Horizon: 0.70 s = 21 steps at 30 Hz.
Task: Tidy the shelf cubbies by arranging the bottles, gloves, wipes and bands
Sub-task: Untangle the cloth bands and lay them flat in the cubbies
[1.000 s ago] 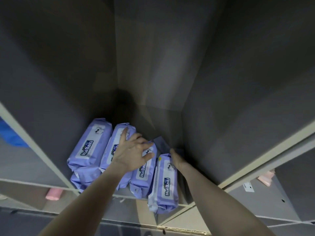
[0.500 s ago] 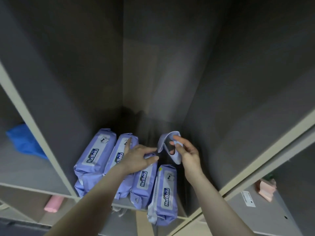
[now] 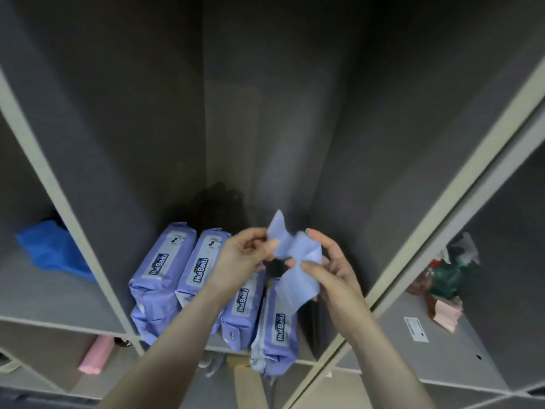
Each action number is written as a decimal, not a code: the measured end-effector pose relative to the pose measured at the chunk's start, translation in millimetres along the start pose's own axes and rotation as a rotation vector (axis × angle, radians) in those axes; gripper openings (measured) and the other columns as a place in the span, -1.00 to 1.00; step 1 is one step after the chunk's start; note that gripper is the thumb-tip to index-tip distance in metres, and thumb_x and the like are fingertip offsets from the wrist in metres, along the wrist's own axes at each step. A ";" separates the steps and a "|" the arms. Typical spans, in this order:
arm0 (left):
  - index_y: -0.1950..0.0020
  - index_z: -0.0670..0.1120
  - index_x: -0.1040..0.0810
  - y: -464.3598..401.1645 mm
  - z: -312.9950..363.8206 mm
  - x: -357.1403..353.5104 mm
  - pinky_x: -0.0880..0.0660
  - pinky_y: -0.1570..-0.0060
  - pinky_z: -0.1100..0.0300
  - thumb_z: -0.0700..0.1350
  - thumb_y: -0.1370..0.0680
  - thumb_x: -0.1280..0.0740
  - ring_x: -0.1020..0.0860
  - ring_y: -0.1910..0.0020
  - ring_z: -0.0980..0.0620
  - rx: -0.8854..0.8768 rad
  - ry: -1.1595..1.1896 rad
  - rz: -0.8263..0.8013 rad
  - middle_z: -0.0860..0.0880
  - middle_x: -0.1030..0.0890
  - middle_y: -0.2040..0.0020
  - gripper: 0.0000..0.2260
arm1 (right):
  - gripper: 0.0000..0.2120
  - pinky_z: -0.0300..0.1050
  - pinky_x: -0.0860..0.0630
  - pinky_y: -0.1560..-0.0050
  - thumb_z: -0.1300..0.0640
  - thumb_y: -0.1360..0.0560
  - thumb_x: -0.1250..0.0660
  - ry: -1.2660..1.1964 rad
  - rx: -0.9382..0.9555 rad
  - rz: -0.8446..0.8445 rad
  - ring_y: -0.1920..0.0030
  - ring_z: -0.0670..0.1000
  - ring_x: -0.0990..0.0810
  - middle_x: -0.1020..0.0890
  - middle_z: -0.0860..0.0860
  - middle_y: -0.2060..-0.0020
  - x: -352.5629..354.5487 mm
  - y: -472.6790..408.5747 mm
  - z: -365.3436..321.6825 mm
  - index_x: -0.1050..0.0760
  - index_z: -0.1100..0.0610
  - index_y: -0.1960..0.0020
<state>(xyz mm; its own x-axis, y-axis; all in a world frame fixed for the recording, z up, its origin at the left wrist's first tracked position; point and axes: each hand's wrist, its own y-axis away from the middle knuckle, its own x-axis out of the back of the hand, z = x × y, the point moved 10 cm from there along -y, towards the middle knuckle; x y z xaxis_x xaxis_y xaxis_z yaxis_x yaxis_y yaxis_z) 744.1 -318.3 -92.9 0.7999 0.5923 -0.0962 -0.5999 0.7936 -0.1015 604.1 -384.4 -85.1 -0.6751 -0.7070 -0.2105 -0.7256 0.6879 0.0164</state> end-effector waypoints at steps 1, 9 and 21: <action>0.10 -0.05 -0.61 3.0 1.8 1.0 -0.48 0.29 0.30 -0.22 -0.49 -0.39 -0.55 0.29 0.09 -0.005 -0.025 0.033 -0.08 -0.61 0.29 -0.93 | -0.54 -0.19 -0.53 0.23 0.24 -0.34 -0.32 0.006 0.006 0.009 0.14 0.03 -0.64 -0.67 0.15 0.05 2.7 7.6 1.1 -0.49 0.03 -0.23; 0.00 -0.06 -0.59 52.4 12.2 -41.6 -0.49 -0.06 0.20 -0.05 -0.52 -0.31 -0.60 -0.01 0.09 -0.078 -0.088 -0.099 -0.02 -0.65 0.02 -0.86 | -0.46 -0.13 -0.58 0.19 0.27 -0.15 -0.28 -0.015 -0.024 0.018 0.16 0.08 -0.65 -0.66 0.13 0.12 20.6 68.3 1.6 -0.57 0.08 -0.14; -0.30 0.31 -0.39 110.5 19.7 -154.3 -0.43 -0.20 0.34 0.07 -0.37 -0.48 -0.49 -0.16 0.40 -0.107 -0.315 -0.414 0.29 -0.58 -0.15 -0.46 | -0.60 -0.13 -0.50 0.41 0.18 -0.32 -0.50 -0.100 -0.048 0.112 0.24 0.23 -0.44 -0.60 0.22 0.28 84.6 120.2 -24.0 -0.55 0.11 -0.15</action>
<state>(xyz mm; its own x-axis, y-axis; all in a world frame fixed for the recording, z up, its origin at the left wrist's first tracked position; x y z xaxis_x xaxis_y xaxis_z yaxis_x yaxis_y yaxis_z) 554.7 -319.2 -69.8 0.9265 0.2582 0.2736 -0.2177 0.9611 -0.1699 456.6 -365.5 -77.5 -0.7376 -0.6047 -0.3005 -0.6533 0.7516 0.0913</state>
